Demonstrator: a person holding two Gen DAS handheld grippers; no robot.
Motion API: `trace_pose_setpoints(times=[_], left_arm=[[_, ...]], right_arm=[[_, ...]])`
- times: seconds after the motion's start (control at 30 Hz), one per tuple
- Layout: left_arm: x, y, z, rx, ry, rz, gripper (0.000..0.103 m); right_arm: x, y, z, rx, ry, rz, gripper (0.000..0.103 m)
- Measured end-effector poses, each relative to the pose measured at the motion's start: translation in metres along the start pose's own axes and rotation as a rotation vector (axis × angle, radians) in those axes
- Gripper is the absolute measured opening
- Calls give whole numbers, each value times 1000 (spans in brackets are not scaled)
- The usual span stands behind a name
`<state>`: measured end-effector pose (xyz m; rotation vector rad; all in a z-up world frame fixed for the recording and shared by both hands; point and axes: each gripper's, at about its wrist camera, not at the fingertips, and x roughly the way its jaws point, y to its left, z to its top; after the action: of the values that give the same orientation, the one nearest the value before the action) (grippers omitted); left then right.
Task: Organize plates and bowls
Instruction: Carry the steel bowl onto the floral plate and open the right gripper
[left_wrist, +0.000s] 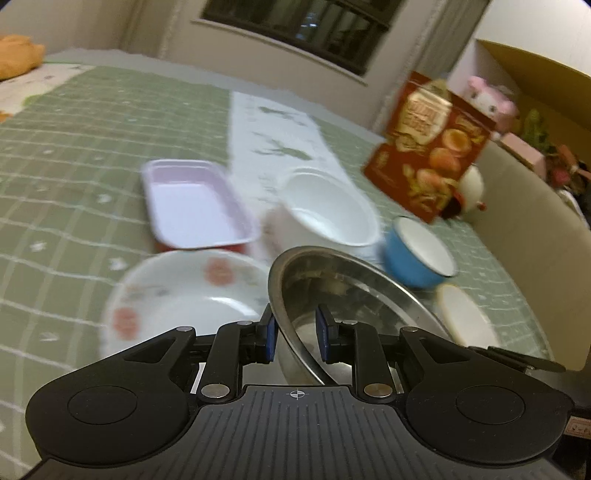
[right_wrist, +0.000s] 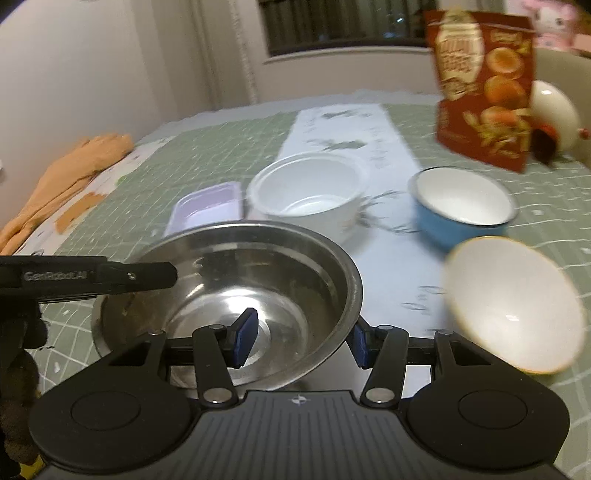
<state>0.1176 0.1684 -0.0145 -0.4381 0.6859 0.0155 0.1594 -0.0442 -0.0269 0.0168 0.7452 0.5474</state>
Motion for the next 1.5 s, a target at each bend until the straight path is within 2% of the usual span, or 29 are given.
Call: trace_pose_setpoints(times=[0.13,0.33,0.5,0.63,0.7,0.77,0.9,1.0,1.1,1.13,1.23,1.33,1.4,1.5], left_arm=[[0,32,-5,-50,5,69,24],[4,60,-4,-87,13,110,23],[8,68,-7,-91,16,120,23],[-9,73,-1,-97,-53,119,24],[-18,75,4,-83,-103,137,24],[-21,78,9,-73,-119,143,24],[-10,81,12,-58,-84,163,24],[2,83,9,-40,-33,206,24],[14,88,4,-40,27,205,26],[17,90,2,-52,39,197,32],[19,95,4,-91,34,172,34],[21,92,8,-101,38,169,36],[26,87,8,-87,44,196,38],[29,76,8,-82,49,191,42]], right_arm=[[28,33,0,-62,40,34,52],[57,59,1,-93,108,75,52],[66,67,-3,-132,105,41,52],[64,67,-1,-148,91,42,52],[60,63,4,-143,65,42,52],[55,57,10,-123,37,43,53],[55,43,19,-65,10,26,56],[68,32,18,-20,49,25,56],[85,22,11,68,134,87,56],[92,18,9,109,172,123,56],[107,16,3,179,243,204,56],[104,23,0,158,241,249,51],[98,27,0,132,229,248,50],[90,27,-3,102,217,238,49]])
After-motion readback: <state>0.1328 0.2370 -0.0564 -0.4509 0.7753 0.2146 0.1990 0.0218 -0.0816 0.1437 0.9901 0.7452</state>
